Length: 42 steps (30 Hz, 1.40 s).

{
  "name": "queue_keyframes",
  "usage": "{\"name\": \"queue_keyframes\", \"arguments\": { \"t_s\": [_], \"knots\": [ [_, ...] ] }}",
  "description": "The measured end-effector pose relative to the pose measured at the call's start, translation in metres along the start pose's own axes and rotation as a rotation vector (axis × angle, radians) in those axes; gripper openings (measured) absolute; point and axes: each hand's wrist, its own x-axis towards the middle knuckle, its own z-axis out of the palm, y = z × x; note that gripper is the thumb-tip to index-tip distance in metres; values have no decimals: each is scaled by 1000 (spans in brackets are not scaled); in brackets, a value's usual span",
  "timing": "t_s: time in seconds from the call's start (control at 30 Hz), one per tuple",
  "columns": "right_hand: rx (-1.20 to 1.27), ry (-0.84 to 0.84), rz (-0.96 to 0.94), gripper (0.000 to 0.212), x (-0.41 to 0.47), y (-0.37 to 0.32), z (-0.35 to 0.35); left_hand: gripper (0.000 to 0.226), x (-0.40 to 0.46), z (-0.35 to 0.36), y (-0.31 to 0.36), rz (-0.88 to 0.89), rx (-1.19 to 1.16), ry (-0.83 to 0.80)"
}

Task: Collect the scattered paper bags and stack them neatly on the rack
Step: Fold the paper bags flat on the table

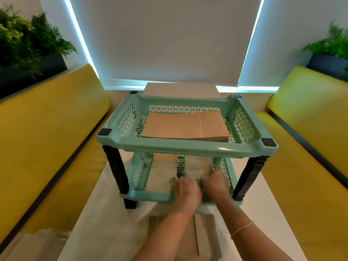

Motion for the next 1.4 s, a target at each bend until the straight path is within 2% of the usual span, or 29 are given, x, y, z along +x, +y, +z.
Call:
{"name": "queue_keyframes", "arguments": {
  "t_s": [0.1,0.3,0.43,0.57,0.7,0.83,0.9,1.07,1.17,1.4],
  "knots": [
    [-9,-10,6,47,3,2,2,60,2,1,0,-1,55,-24],
    [-111,-23,14,46,9,7,5,50,5,0,1,-13,78,-42],
    [-124,-30,5,45,10,7,6,46,3,-2,2,-2,59,1],
    [-140,7,-24,45,-1,4,-1,38,-10,-10,-3,106,-9,111],
    [-127,58,-200,54,-31,2,-15,32,-29,-25,-21,214,-81,180],
    [-66,-7,-211,46,-74,19,-26,19,-60,-31,-58,238,-86,122],
    [-110,-4,-231,41,-96,38,-25,19,-75,-28,-77,219,-45,68],
    [-192,-66,-57,55,-125,76,-18,27,-92,-15,-108,110,100,-69],
    [-227,-109,-20,55,-134,84,-14,31,-98,-9,-115,91,171,-163],
    [-266,-46,-99,51,-148,80,-8,34,-104,-4,-122,132,204,-169]
  ]
}}
